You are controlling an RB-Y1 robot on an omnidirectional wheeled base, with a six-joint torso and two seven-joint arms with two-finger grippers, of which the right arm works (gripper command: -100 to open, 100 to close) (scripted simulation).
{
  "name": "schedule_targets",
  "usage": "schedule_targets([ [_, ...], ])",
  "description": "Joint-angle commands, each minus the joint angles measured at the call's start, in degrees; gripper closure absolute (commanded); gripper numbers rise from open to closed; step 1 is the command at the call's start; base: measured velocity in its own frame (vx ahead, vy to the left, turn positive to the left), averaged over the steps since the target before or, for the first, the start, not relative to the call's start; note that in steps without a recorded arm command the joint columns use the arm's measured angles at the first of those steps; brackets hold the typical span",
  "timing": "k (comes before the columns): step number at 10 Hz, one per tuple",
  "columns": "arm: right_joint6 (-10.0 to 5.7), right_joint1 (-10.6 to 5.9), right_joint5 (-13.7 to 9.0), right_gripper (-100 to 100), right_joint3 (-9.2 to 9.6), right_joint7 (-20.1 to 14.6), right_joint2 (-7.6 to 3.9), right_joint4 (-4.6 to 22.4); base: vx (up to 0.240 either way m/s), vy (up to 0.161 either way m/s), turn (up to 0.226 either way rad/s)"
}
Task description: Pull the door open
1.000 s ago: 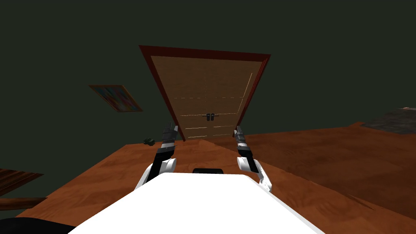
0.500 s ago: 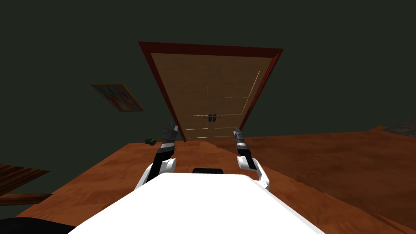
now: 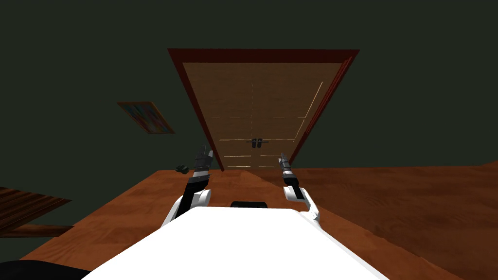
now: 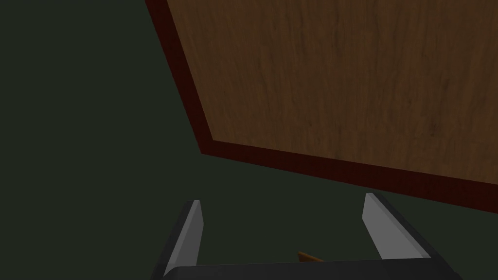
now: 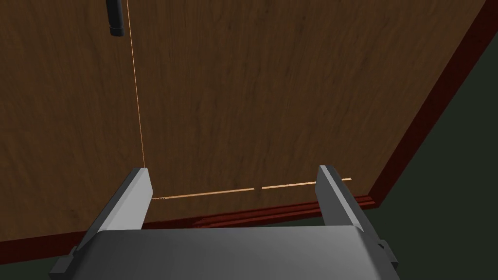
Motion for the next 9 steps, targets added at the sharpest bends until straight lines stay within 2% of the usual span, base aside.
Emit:
schedule_targets([
  [1, 0.74, -0.96, 0.52, -100, -0.12, -1.37, -0.34, 1.65, 0.133, 0.016, 0.069],
  [2, 0.99, -1.89, 0.94, -100, -0.31, -2.54, -0.73, 3.65, 0.145, 0.011, 0.105],
  [5, 1.35, -3.22, 1.56, -100, -0.58, -4.21, -1.25, 6.50, 0.132, 0.012, 0.060],
  [6, 1.58, -4.10, 1.96, -100, -0.76, -5.31, -1.60, 8.37, 0.123, 0.012, 0.088],
  [9, 1.90, -5.30, 2.51, -100, -1.01, -6.82, -2.04, 10.94, 0.130, 0.005, 0.058],
])
